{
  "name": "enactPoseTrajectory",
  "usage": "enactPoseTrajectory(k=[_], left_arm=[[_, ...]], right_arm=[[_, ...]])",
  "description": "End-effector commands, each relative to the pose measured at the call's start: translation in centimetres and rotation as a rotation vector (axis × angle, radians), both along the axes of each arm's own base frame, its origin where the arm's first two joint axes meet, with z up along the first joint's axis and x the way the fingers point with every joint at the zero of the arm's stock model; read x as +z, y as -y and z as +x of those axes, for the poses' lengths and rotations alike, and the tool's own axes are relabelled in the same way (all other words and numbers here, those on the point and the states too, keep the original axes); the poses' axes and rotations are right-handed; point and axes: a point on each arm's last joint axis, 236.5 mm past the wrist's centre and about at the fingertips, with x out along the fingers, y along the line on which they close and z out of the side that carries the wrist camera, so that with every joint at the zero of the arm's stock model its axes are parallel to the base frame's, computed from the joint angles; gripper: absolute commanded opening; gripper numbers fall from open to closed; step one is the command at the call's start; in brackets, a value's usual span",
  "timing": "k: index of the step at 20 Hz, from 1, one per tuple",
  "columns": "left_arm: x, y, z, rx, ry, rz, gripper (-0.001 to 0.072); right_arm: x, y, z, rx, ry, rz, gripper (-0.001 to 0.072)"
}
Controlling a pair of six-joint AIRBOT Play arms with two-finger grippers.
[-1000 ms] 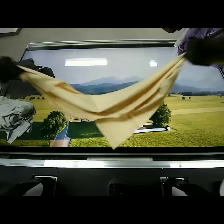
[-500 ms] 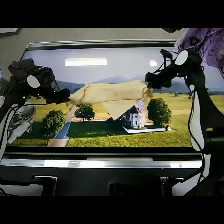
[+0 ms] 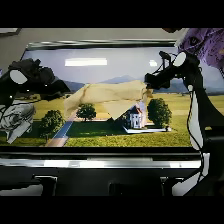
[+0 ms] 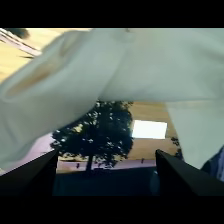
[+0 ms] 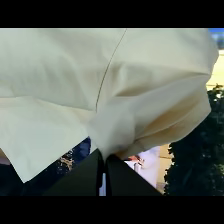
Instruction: Fold the clothes and pants, and hang the long-sleeved shirts on hangers.
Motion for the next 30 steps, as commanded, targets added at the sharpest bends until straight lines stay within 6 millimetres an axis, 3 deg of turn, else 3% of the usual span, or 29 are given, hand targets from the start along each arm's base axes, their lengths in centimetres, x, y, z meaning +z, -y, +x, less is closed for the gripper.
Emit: enactPoseTrajectory(k=[1, 5, 8, 15, 20, 21, 23, 24, 25, 26, 28, 30], left_arm=[[-2.4, 6.1, -1.1, -0.048, -0.051, -0.110, 0.0714], [-8.3, 14.0, -2.4, -0.094, -0.181, -0.229, 0.0713], [-10.4, 18.0, -3.3, -0.113, -0.239, -0.324, 0.0713], [-13.0, 21.3, -5.5, -0.158, -0.298, -0.324, 0.0712], [-13.4, 24.2, -6.5, -0.215, -0.303, -0.323, 0.0687], [-13.5, 24.8, -6.8, -0.226, -0.306, -0.322, 0.0600], [-14.0, 26.0, -7.2, -0.235, -0.322, -0.338, 0.0573], [-14.0, 26.4, -7.1, -0.231, -0.328, -0.351, 0.0438], [-14.0, 26.5, -7.0, -0.227, -0.330, -0.360, 0.0098], [-13.7, 26.5, -6.6, -0.232, -0.317, -0.363, 0.0014], [-11.8, 25.8, -5.0, -0.253, -0.267, -0.376, 0.0013], [-7.3, 23.8, -2.1, -0.289, -0.176, -0.384, 0.0011]], right_arm=[[0.3, 0.0, -0.2, 0.003, -0.001, -0.001, 0.0028], [0.3, 0.0, -0.3, 0.020, 0.001, -0.005, 0.0028], [0.3, 0.1, -0.4, 0.027, 0.003, -0.009, 0.0028], [0.2, 0.3, -0.3, 0.027, 0.003, -0.020, 0.0028], [0.2, 0.3, -0.4, 0.028, 0.003, -0.020, 0.0028], [0.2, 0.3, -0.4, 0.028, 0.003, -0.020, 0.0028], [0.2, 0.3, -0.4, 0.028, 0.003, -0.019, 0.0028], [0.3, 0.3, -0.4, 0.028, 0.004, -0.020, 0.0028], [0.3, 0.3, -0.4, 0.028, 0.005, -0.020, 0.0028], [0.5, 0.3, -0.4, 0.028, 0.009, -0.021, 0.0028], [1.1, 0.8, -0.2, 0.023, 0.031, -0.043, 0.0027], [2.6, 2.1, 0.2, 0.009, 0.084, -0.097, 0.0027]])
